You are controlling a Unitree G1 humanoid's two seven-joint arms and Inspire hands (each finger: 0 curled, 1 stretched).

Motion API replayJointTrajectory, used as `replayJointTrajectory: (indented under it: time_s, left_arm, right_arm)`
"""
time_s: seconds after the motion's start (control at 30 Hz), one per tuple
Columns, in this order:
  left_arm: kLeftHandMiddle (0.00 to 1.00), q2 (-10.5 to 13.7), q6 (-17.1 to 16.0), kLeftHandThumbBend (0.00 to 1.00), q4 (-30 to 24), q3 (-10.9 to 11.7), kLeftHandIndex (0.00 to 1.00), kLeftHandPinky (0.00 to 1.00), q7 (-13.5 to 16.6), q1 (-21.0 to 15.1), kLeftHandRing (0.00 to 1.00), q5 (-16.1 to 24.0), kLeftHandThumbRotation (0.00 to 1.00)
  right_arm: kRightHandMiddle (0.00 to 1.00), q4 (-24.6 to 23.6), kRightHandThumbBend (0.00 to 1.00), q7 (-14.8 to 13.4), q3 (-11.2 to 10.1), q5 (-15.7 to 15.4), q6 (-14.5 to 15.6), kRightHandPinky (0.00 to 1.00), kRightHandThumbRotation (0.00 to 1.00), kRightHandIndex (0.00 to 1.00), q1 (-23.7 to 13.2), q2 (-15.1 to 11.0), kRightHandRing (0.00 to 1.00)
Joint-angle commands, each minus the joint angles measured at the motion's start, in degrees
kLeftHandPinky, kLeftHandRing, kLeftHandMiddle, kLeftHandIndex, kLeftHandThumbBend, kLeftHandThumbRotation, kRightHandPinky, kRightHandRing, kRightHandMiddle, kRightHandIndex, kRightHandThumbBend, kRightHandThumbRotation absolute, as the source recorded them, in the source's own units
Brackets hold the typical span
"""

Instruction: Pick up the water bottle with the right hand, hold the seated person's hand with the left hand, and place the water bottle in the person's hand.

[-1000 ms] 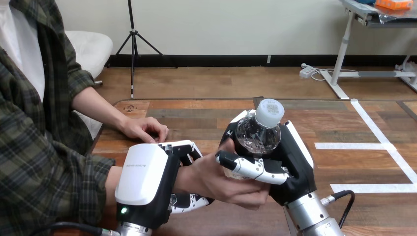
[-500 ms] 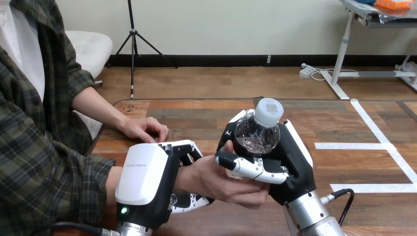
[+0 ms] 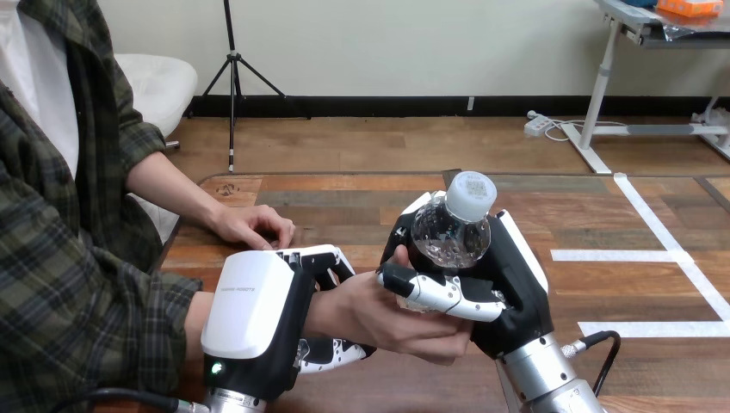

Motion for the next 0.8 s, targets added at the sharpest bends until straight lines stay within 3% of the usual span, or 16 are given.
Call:
replayJointTrajectory:
  time_s: [0.0, 0.77]
  left_arm:
    - [0.31, -0.4, -1.4, 0.91, -3.0, -0.5, 0.36, 0.22, 1.1, -3.1, 0.25, -0.1, 0.00]
    - [0.31, -0.4, -1.4, 0.91, -3.2, -0.6, 0.36, 0.22, 1.0, -3.0, 0.25, -0.3, 0.00]
  right_arm:
    - [0.39, -5.0, 0.66, -0.3, -0.2, 1.2, -0.9, 0.34, 0.00, 0.39, -2.0, -0.4, 0.37]
    - [0.40, -5.1, 0.66, -0.7, -0.3, 1.3, -0.1, 0.34, 0.00, 0.39, -2.0, -0.2, 0.38]
